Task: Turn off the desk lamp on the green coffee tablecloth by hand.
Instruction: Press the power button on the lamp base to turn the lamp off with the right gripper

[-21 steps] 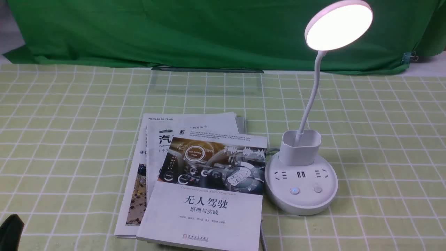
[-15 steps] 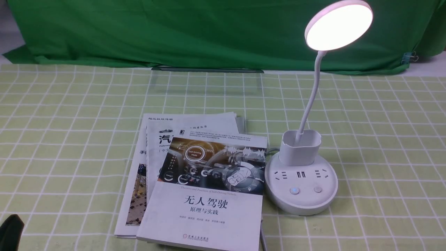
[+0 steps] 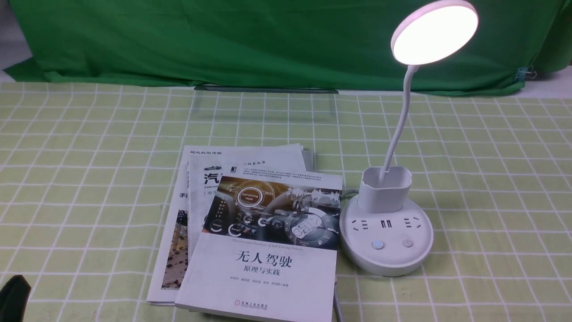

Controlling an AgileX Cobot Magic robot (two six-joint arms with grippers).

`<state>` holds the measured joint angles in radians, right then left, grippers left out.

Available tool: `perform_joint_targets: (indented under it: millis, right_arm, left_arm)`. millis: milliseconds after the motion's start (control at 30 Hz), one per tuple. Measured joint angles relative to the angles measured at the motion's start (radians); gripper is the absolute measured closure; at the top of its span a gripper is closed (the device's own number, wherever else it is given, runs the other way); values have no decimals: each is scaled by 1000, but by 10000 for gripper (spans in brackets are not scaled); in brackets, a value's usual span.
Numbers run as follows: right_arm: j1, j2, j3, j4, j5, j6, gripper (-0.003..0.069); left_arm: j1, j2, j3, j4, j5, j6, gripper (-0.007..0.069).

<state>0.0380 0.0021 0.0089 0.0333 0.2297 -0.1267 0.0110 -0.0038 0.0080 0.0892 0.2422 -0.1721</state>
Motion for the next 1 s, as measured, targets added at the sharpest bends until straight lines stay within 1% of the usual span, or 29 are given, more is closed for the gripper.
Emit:
perform_joint_targets:
  millis: [567,633,667,700,733,833,867,900,933,1000]
  right_arm:
    - [0,0,0,3,-17,9,415]
    - [0,0,0,30,-75,84,415]
    - [0,0,0,45,-113,145,415]
    - [0,0,0,47,-121,145,417]
    - [0,0,0,64,-184,278,416]
    - [0,0,0,74,-269,476,417]
    - [0,0,0,77,-283,516,417]
    - [0,0,0,77,-285,524,417]
    - [0,0,0,80,-304,576,417]
    - [0,0,0,80,-313,602,419]
  left_arm:
    - [0,0,0,0,0,0,214]
    - [0,0,0,0,0,0,214]
    - [0,0,0,0,0,0,214]
    - [0,0,0,0,0,0,214]
    - [0,0,0,0,0,0,214]
    - [0,0,0,0,0,0,214]
    - [0,0,0,0,0,0,214]
    - [0,0,0,0,0,0,214]
    - [0,0,0,0,0,0,214]
    - [0,0,0,0,0,0,214]
